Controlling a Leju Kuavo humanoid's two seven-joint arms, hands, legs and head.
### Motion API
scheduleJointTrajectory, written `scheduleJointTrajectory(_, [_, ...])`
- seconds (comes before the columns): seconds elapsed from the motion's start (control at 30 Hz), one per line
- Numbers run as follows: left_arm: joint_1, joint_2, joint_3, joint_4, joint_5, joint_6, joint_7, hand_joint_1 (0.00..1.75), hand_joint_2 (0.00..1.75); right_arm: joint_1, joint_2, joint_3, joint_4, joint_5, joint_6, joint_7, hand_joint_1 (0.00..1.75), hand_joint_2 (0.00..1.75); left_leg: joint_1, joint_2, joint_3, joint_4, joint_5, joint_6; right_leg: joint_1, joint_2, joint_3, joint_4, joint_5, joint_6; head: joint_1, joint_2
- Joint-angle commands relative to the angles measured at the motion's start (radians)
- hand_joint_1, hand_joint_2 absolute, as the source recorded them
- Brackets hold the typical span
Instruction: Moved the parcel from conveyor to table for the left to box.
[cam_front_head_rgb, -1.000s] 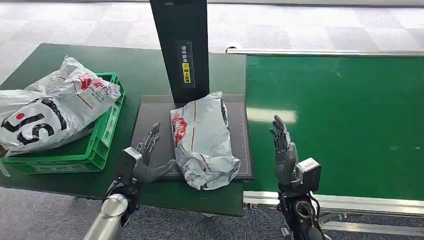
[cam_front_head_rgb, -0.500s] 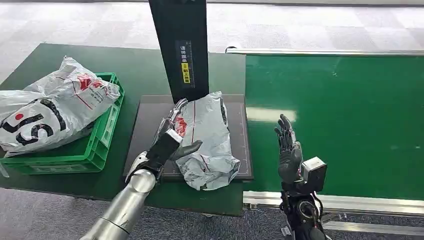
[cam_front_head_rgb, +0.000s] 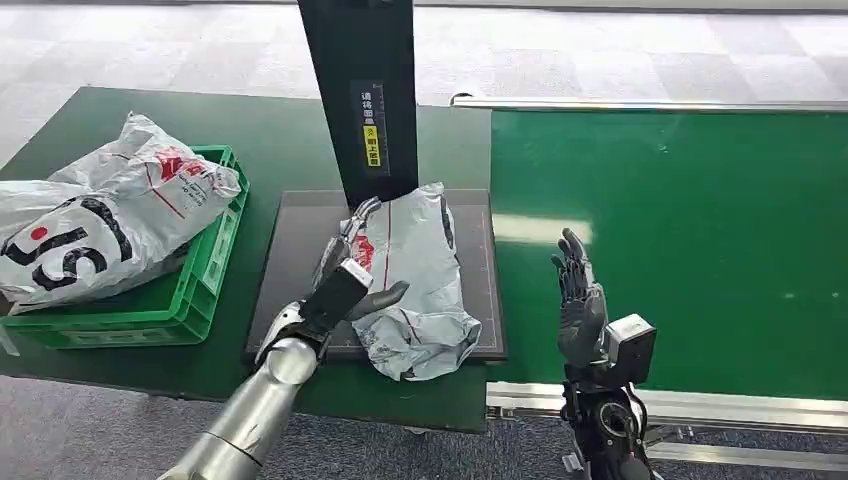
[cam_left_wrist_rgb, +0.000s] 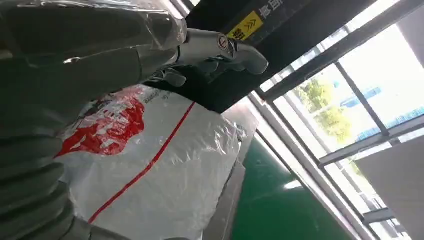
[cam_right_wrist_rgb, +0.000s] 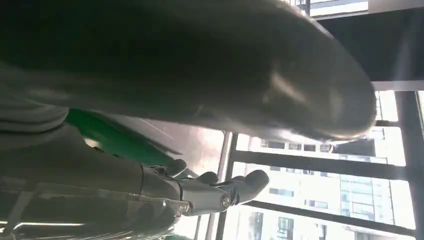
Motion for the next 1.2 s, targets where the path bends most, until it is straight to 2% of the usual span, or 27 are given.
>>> scheduleJointTrajectory(0.03, [-0.226,-0.03,-0.196,0.326,-0.362,0.109,0.258,0.0,1.75,-0.005,0.002,-0.031,0.016,0.01,0.016,0.02,0.0,0.0,0.0,-0.005,-0.001,0.001,0.001,0.0,0.001,-0.005,0.001,0.0,-0.001,0.0,0.0,0.0])
scheduleJointTrajectory(0.2, [-0.27,-0.07,-0.202,0.475,-0.453,0.095,0.325,0.0,1.75,-0.001,0.004,-0.051,0.029,0.017,0.019,0.025,0.0,0.0,0.0,-0.003,0.001,0.0,0.0,0.0,0.0,-0.003,0.003,-0.001,0.0,0.0,0.0,0.0])
scheduleJointTrajectory(0.23, [-0.271,-0.079,-0.187,0.497,-0.451,0.047,0.339,0.0,1.75,0.001,0.005,-0.056,0.028,0.019,0.02,0.025,0.0,0.0,0.0,-0.002,0.001,0.0,0.0,0.0,0.0,-0.003,0.003,-0.001,0.0,0.0,0.0,0.0])
scheduleJointTrajectory(0.27, [-0.278,-0.077,-0.231,0.544,-0.522,-0.099,0.448,0.0,1.75,0.011,0.02,-0.076,0.012,0.028,0.012,0.043,0.0,0.0,0.0,-0.003,0.002,-0.001,0.0,0.0,0.0,-0.003,0.004,-0.001,0.0,0.0,0.0,0.0])
scheduleJointTrajectory(0.33, [-0.266,-0.077,-0.25,0.578,-0.587,-0.126,0.469,0.0,1.75,0.022,0.034,-0.093,-0.005,0.045,0.02,0.056,0.0,0.0,0.001,-0.005,0.004,-0.002,0.0,0.001,0.001,-0.005,0.006,-0.003,-0.001,0.0,0.0,0.0])
scheduleJointTrajectory(0.6, [-0.264,-0.079,-0.253,0.578,-0.608,-0.141,0.476,0.0,1.75,0.026,0.037,-0.1,-0.012,0.051,0.021,0.057,0.0,0.0,0.0,-0.001,0.003,-0.001,0.0,0.0,0.0,0.0,0.004,-0.001,0.0,0.0,0.0,0.0])
scheduleJointTrajectory(0.8, [-0.241,-0.092,-0.246,0.61,-0.662,-0.257,0.469,0.0,1.75,0.007,0.047,-0.103,0.022,0.068,0.021,0.061,0.0,0.0,0.0,0.0,0.007,-0.002,0.0,0.0,0.0,0.001,0.008,-0.002,0.0,0.0,0.0,0.0])
scheduleJointTrajectory(1.0, [-0.227,-0.098,-0.23,0.612,-0.681,-0.284,0.477,0.0,1.75,0.015,0.056,-0.108,0.0,0.078,0.015,0.07,0.0,0.0,0.0,0.0,0.012,-0.003,0.0,0.001,0.0,0.001,0.014,-0.002,0.0,0.0,0.0,0.0])
scheduleJointTrajectory(1.07, [-0.221,-0.097,-0.228,0.608,-0.686,-0.321,0.427,0.02,1.75,0.01,0.055,-0.107,0.009,0.079,0.014,0.071,0.0,0.0,0.0,-0.001,0.014,-0.003,0.0,0.001,0.0,0.0,0.016,-0.003,0.0,0.001,0.0,0.0])
scheduleJointTrajectory(1.1, [-0.215,-0.095,-0.222,0.599,-0.687,-0.307,0.425,1.47,1.75,0.014,0.053,-0.107,0.006,0.077,0.015,0.072,0.0,0.0,-0.001,-0.001,0.015,-0.003,-0.001,0.001,-0.001,0.0,0.017,-0.003,0.0,0.001,0.0,0.0])
scheduleJointTrajectory(1.13, [-0.215,-0.096,-0.222,0.597,-0.688,-0.302,0.424,1.73,1.75,0.014,0.052,-0.108,0.005,0.076,0.016,0.073,0.0,0.0,-0.001,-0.001,0.015,-0.003,-0.001,0.001,-0.001,0.0,0.018,-0.002,-0.001,0.001,0.0,0.0])
scheduleJointTrajectory(1.2, [-0.21,-0.098,-0.207,0.585,-0.682,-0.274,0.392,1.75,1.75,0.025,0.052,-0.111,-0.008,0.076,0.016,0.073,0.0,0.0,-0.001,-0.001,0.016,-0.003,-0.001,0.001,-0.001,0.0,0.019,-0.002,-0.001,0.001,0.0,0.0])
